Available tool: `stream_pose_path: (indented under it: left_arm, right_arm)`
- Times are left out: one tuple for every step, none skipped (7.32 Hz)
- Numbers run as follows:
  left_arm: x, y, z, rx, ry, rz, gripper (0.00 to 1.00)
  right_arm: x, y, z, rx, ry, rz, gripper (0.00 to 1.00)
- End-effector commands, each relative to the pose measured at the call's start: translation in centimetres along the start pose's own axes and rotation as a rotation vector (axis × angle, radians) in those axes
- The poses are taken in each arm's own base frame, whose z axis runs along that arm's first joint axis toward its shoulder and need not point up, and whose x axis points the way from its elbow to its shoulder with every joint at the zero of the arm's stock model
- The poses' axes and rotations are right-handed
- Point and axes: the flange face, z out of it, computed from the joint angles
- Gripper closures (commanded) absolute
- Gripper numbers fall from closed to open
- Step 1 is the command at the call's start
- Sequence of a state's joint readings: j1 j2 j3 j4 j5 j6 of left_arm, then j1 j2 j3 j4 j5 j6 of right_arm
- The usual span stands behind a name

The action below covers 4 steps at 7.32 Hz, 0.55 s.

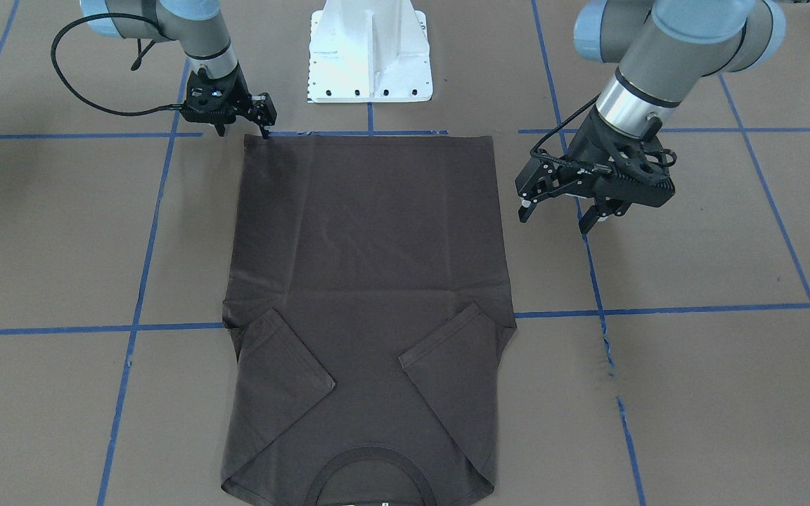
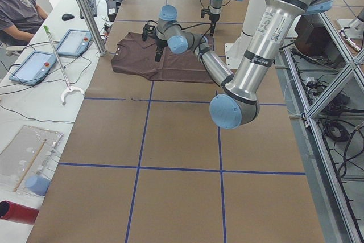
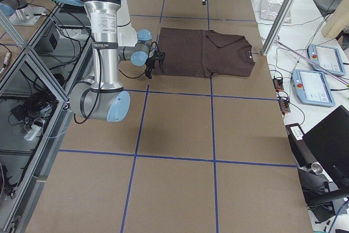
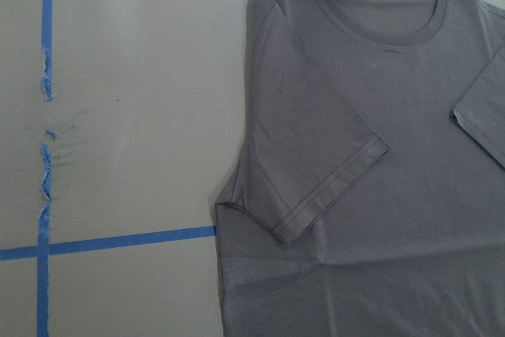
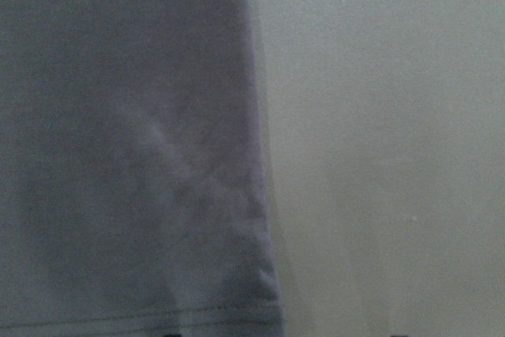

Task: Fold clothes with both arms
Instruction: 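Lower the left gripper to the other hem corner nearest the robot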

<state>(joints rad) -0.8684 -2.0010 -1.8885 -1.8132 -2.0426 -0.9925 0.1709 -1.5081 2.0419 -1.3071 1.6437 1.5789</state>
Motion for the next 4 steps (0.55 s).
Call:
stream_pose_path:
  left_arm:
    - [-0.09, -0.12, -0.04, 0.015, -0.009, 0.000, 0.00]
    - [-0.02, -0.11, -0.17, 0.018, -0.008, 0.002, 0.00]
    - [-0.10, -0.13, -0.04, 0.016, -0.010, 0.000, 0.00]
    - [-0.03, -0.15, -0.28, 0.020, -0.007, 0.002, 0.00]
  right_arm:
    - [0.00, 0.02, -0.01, -0.006, 0.000, 0.000, 0.49]
    - [-0.02, -0.01, -0.10, -0.008, -0.002, 0.001, 0.70]
    - [-0.06, 0.13, -0.16, -0.015, -0.003, 0.000, 0.84]
    - [-0.26, 0.17, -0.69, -0.022, -0.014, 0.000, 1.00]
